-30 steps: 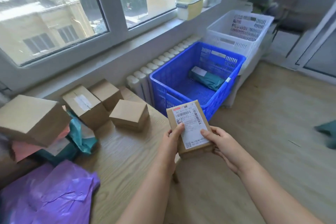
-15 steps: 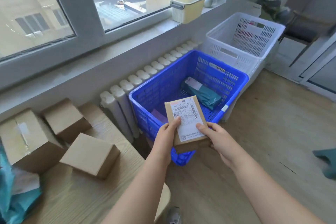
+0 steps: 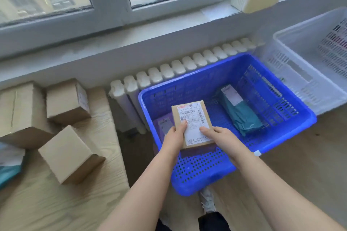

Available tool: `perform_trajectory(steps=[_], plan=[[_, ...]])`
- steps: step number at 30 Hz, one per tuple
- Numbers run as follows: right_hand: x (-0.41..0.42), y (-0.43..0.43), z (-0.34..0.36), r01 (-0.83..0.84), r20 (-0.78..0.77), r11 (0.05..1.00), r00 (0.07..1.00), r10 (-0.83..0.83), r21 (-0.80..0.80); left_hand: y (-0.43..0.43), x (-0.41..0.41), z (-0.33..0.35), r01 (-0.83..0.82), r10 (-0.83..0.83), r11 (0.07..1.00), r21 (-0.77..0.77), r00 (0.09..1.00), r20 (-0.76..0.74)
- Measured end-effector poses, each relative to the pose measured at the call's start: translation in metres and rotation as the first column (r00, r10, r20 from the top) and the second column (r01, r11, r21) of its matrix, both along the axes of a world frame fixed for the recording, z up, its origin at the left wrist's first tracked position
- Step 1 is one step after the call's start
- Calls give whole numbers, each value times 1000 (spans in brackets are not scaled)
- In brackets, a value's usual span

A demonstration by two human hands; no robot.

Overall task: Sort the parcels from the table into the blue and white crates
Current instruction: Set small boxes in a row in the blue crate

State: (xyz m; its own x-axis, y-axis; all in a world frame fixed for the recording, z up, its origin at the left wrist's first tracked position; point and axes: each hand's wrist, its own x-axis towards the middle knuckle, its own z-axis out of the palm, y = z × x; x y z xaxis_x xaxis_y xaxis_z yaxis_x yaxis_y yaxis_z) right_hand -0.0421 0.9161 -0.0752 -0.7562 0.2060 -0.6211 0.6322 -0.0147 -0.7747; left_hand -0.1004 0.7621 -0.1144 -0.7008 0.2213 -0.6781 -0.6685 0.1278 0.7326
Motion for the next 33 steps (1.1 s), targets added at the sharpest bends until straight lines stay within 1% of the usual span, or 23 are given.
perform_trajectory(steps=[2,3,5,7,8,12,14,16,18,20,23,25,27,33], plan=[[-13,19,-19,-102,65,995,993,102,0,9,-8,-63,-52,58,994,-95,997,56],[-18,25,-27,-139,87,990,986,139,0,10,-7,-71,-45,59,990,-136,993,101],[-29,36,-44,-223,152,975,963,221,-5,15,-1,-68,-71,99,983,-167,981,165],[-39,41,-55,-290,210,957,935,286,-13,22,2,-36,-65,102,979,-196,977,185],[-47,42,-65,-336,248,942,910,331,-26,24,3,-40,-85,130,973,-215,970,204],[-65,40,-91,-415,330,910,858,394,-6,29,0,-53,-74,163,935,-346,958,234],[-78,36,-125,-446,386,895,822,418,-19,32,-5,-89,-76,195,915,-396,943,269],[-84,33,-145,-476,433,879,790,434,-12,33,-6,-121,-65,208,914,-399,922,327],[-88,31,-168,-537,486,844,738,468,3,34,-5,-173,-108,264,914,-392,891,370],[-90,32,-191,-608,523,794,682,511,17,37,3,-224,-88,272,909,-407,867,418],[-87,30,-221,-667,558,745,627,544,22,43,10,-261,-88,293,905,-417,838,459],[-84,28,-236,-685,577,728,600,554,13,47,5,-241,-72,294,902,-426,825,483],[-82,23,-250,-686,589,728,592,550,10,51,-1,-223,-41,280,893,-449,831,480],[-80,13,-278,-668,561,742,637,529,58,50,2,-220,83,223,818,-569,867,446]])
